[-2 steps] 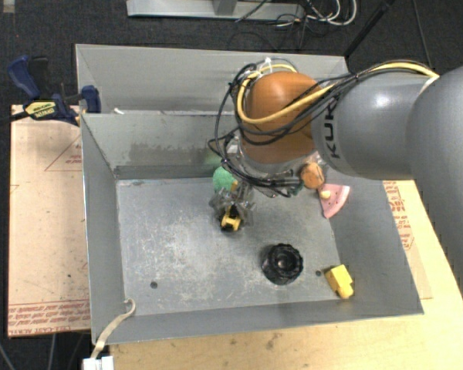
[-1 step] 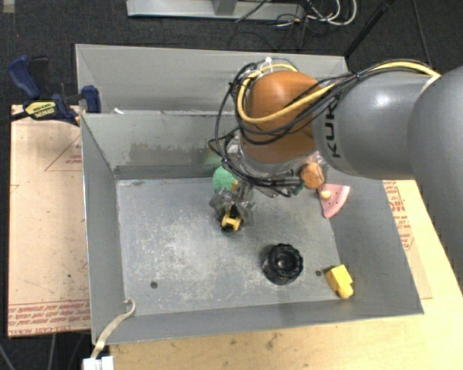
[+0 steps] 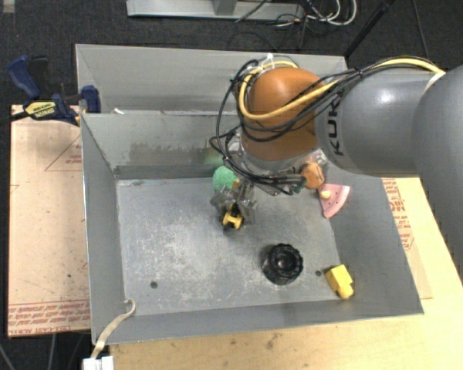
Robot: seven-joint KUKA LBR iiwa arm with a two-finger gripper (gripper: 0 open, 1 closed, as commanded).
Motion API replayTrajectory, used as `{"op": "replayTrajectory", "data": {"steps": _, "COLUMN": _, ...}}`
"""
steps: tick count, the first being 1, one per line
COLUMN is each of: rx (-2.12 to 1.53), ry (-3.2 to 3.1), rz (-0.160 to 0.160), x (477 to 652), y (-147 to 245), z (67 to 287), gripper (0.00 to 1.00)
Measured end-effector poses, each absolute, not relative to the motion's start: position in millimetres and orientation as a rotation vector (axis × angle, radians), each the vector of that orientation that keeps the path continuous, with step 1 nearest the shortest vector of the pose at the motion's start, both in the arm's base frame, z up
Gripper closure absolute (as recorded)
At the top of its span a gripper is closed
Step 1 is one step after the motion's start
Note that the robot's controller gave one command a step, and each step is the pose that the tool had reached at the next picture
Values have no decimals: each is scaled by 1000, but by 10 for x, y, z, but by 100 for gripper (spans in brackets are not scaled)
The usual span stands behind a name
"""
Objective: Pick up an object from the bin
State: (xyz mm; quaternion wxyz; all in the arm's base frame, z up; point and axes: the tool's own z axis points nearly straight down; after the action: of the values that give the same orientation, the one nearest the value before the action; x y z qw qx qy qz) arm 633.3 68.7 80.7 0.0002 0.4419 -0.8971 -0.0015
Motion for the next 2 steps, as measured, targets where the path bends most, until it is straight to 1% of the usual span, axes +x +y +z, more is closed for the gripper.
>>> {"op": "replayTrajectory", "data": {"steps": 2, "rx": 1387, "ry": -2820, "rz": -3, "x": 6337, "y": 691, "z": 990, "gripper": 100}}
